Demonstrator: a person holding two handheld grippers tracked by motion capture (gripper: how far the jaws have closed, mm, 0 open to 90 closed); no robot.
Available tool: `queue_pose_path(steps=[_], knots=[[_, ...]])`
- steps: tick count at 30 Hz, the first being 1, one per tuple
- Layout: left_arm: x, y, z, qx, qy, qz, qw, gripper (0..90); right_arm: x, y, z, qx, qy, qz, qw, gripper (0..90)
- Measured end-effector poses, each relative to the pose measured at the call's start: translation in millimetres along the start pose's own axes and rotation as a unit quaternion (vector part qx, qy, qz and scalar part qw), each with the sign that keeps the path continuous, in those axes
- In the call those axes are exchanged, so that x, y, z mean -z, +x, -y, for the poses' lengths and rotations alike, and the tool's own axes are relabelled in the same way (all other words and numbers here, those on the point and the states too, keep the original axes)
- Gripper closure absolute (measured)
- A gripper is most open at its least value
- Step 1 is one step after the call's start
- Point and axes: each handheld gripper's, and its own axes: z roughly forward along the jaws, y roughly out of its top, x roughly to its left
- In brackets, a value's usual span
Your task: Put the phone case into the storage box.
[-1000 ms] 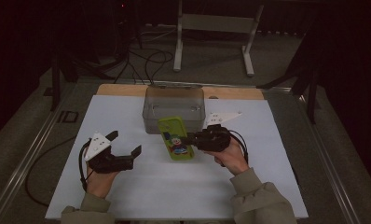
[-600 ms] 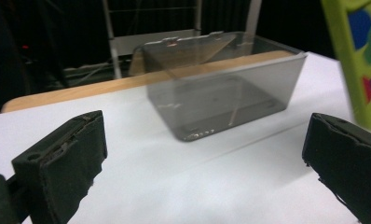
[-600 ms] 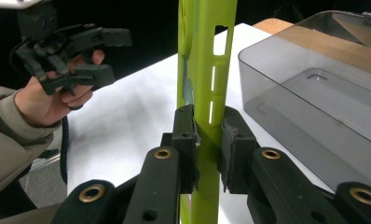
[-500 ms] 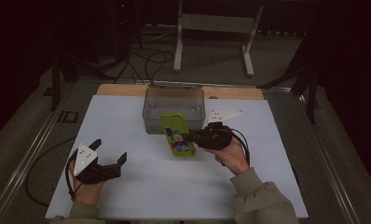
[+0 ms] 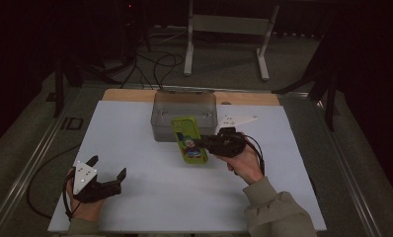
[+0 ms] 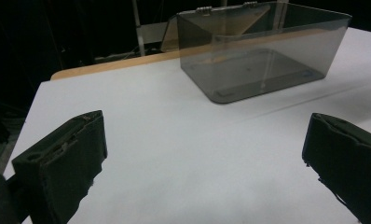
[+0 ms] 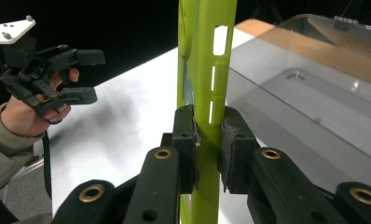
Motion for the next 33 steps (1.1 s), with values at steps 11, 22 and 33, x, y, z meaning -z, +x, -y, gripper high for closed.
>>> queue_pose_path(steps=[11,22,33], knots=[[8.0,7.3,3.2,0.019,-0.013,-0.013,0.9996,0.7,5.1,0.7,-8.0,-0.051,0.007,0.013,0.9986,78.6],[8.6,6.4,3.7,0.016,-0.017,-0.014,0.9996,0.7,4.7,4.0,-20.2,-0.062,0.023,0.048,0.9966,78.5],[5.2,4.9,4.2,0.009,-0.020,-0.010,0.9997,0.5,1.3,-1.0,-25.9,-0.095,0.032,0.073,0.9923,78.5]])
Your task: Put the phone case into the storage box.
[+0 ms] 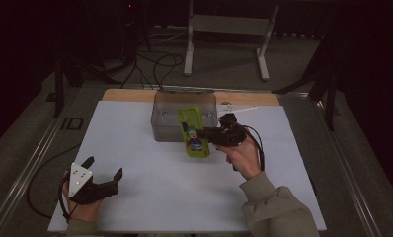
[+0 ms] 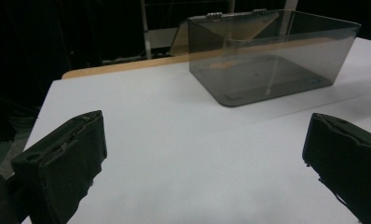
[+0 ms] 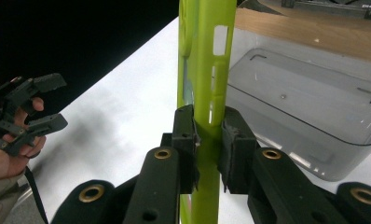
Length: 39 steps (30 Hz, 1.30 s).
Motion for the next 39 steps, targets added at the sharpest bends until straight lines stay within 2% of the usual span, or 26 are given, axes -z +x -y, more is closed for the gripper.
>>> queue_pose_path(steps=[13,24,39], knots=[[1.2,-1.6,-0.8,-0.005,-0.015,-0.007,0.9999,0.6,-6.4,-2.7,-6.7,-0.026,0.011,0.017,0.9995,78.5],[-0.1,-3.5,-0.7,-0.009,-0.013,-0.006,0.9999,0.6,-7.8,-7.3,-12.1,-0.048,0.019,0.030,0.9982,78.4],[0.5,-3.2,-0.7,-0.006,-0.015,-0.007,0.9998,0.6,-7.4,-9.9,-29.9,-0.059,0.027,0.056,0.9963,78.6]])
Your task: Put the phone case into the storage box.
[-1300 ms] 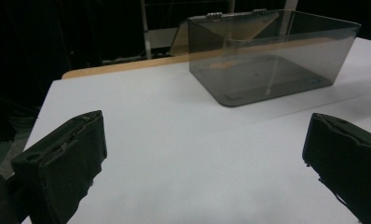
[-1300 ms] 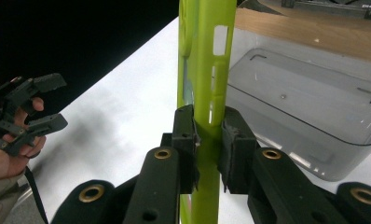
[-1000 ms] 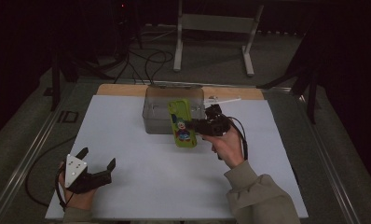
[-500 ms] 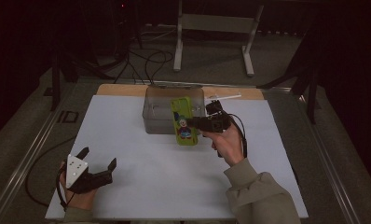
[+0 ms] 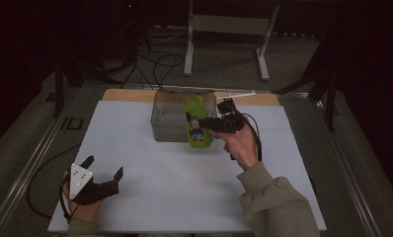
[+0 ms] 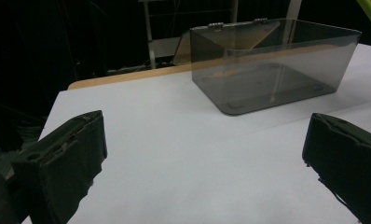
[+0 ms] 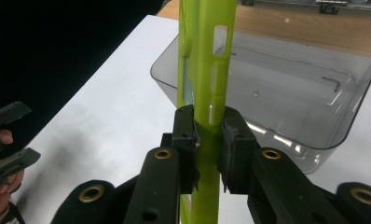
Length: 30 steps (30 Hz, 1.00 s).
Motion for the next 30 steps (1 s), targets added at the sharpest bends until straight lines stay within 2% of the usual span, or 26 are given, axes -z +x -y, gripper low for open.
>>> queue_pose_path(steps=[7,13,30], knots=[[-0.3,-0.2,0.0,-0.001,0.000,0.000,1.0000,0.6,-1.7,-3.5,-9.1,-0.009,0.006,0.009,0.9999,78.6],[0.1,0.2,-0.1,0.001,-0.001,0.000,1.0000,0.6,-0.2,-10.0,-19.1,-0.023,0.003,0.003,0.9997,78.5],[-0.1,0.0,-0.2,0.002,0.000,-0.001,1.0000,0.6,-0.1,-19.6,-41.3,-0.039,0.012,0.027,0.9988,78.5]])
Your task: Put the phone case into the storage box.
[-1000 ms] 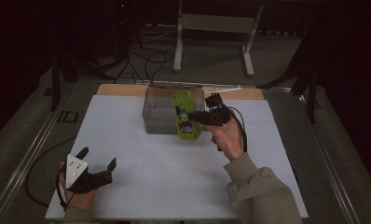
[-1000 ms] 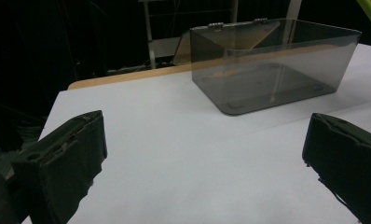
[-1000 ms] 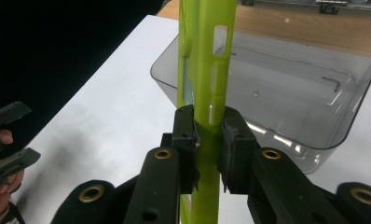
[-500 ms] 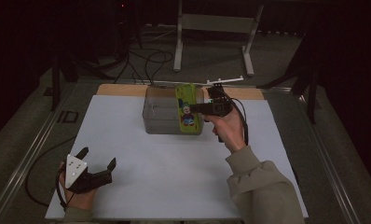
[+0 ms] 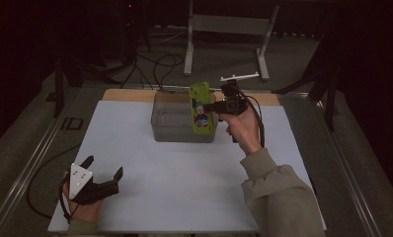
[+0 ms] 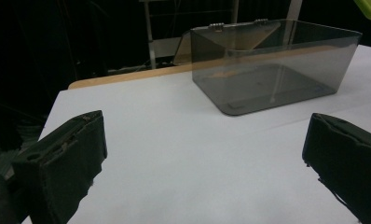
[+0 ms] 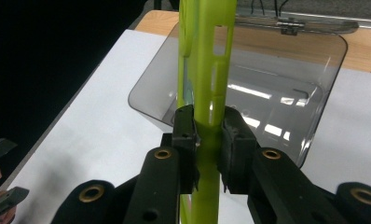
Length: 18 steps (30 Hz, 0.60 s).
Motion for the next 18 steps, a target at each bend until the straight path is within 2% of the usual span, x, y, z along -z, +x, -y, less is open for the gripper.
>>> queue_pose_path(steps=[18], knots=[[0.0,0.6,0.0,0.006,0.000,0.002,1.0000,0.6,-9.1,-13.2,-21.4,-0.033,0.012,0.020,0.9992,78.7]])
